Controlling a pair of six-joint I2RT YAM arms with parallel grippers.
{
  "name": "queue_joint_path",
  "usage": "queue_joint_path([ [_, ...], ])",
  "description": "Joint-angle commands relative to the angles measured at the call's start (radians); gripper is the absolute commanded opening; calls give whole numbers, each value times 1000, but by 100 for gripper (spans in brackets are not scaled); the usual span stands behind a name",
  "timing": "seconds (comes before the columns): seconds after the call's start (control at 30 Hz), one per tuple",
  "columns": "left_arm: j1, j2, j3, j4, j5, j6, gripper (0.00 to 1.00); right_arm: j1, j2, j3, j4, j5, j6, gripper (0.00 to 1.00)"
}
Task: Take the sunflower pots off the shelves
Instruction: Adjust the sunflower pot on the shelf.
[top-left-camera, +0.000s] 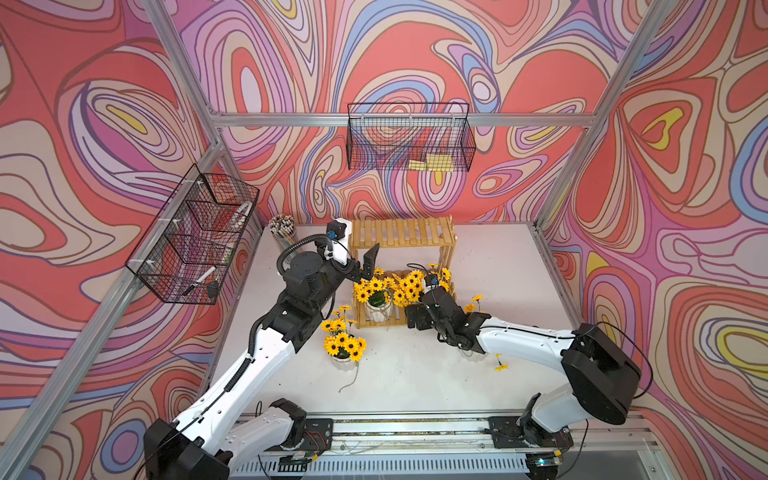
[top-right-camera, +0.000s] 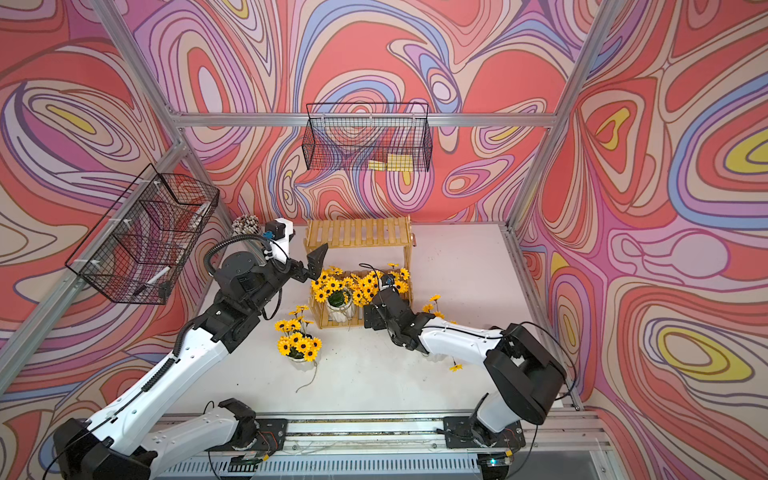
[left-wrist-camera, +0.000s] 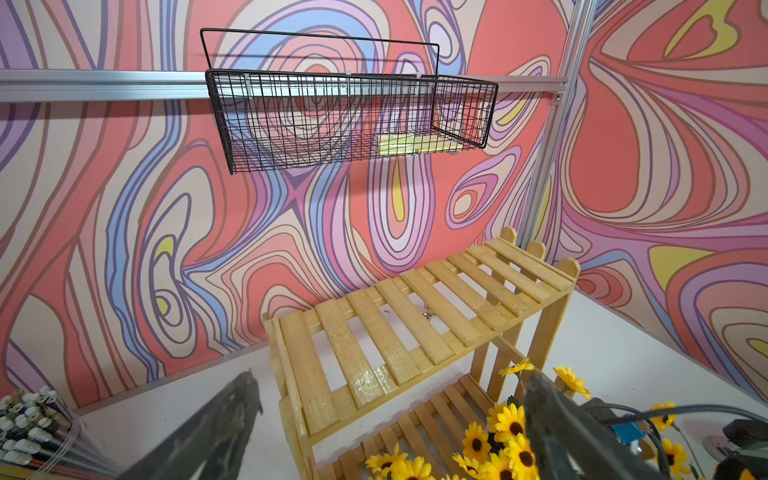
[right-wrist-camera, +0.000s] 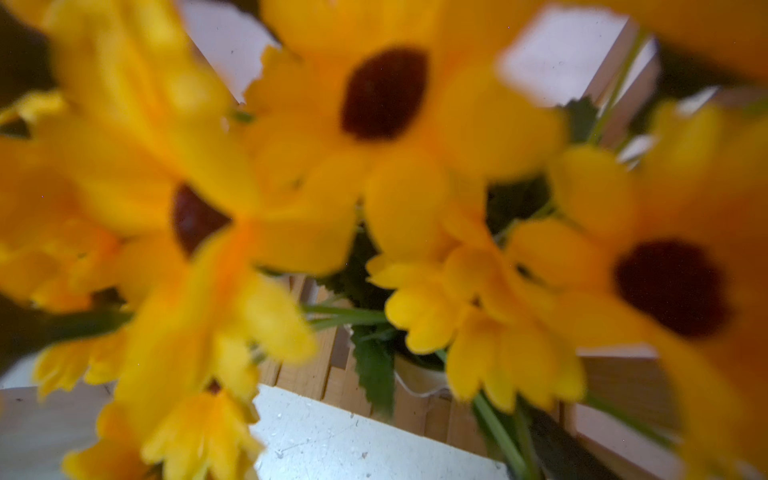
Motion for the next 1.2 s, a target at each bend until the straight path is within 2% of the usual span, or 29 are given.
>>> queue_joint_path([
  [0.0, 6, -5, 3, 31, -11, 10, 100, -13, 31, 39, 41, 68, -22, 94],
  [0.67, 6, -16, -15, 51, -34, 23, 100, -13, 184, 191, 20, 175, 40, 95],
  [1.17, 5, -15, -18, 53, -36, 28, 100, -13, 229, 262, -53, 210, 69, 93],
])
